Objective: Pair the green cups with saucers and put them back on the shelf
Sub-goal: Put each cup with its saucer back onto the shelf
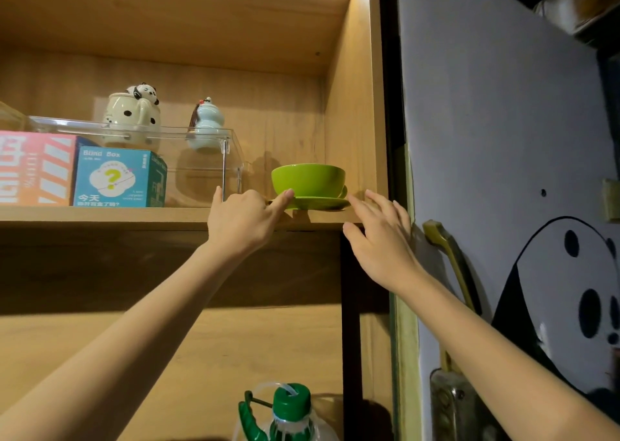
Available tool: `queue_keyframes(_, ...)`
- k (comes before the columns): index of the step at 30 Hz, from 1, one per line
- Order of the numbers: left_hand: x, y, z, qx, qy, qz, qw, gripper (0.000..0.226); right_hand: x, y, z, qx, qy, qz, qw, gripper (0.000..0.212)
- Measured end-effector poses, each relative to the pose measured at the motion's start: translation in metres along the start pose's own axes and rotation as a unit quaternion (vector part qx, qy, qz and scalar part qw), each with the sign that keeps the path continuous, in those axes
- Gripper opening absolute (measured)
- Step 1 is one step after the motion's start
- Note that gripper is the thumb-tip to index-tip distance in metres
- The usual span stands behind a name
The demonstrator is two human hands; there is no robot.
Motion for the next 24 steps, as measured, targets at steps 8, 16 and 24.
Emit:
queue_keyframes(8, -0.010, 0.010, 0.008, -0.022, -0.041, -0.036, 0.998, 0.072, -0.003, 0.001, 0.001, 0.010, -0.043, -0.054, 0.998, 0.056)
queue_keyframes(16, -0.054, 0.074, 0.017, -0.250, 0.092, -0.111, 0.958, 0.039, -0.040, 0.017, -0.008, 0.215, -0.150, 0.017, 0.965, 0.046)
queue_keyframes(24, -0.213, 0.084, 0.011, -0.320, 0.311, -0.269, 0.853, 0.042, -0.164, 0.010, -0.037, 0.340, -0.219, -0.035, 0.914, 0.026)
Point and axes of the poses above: each hand's wrist, its own x-axis towards the middle knuckle, its own y-axis out of the back of the hand, z = x × y, the point moved 8 cm from there along x, towards the middle knuckle, and after that the axes turned 15 degrees about z, right-handed, at the moved point
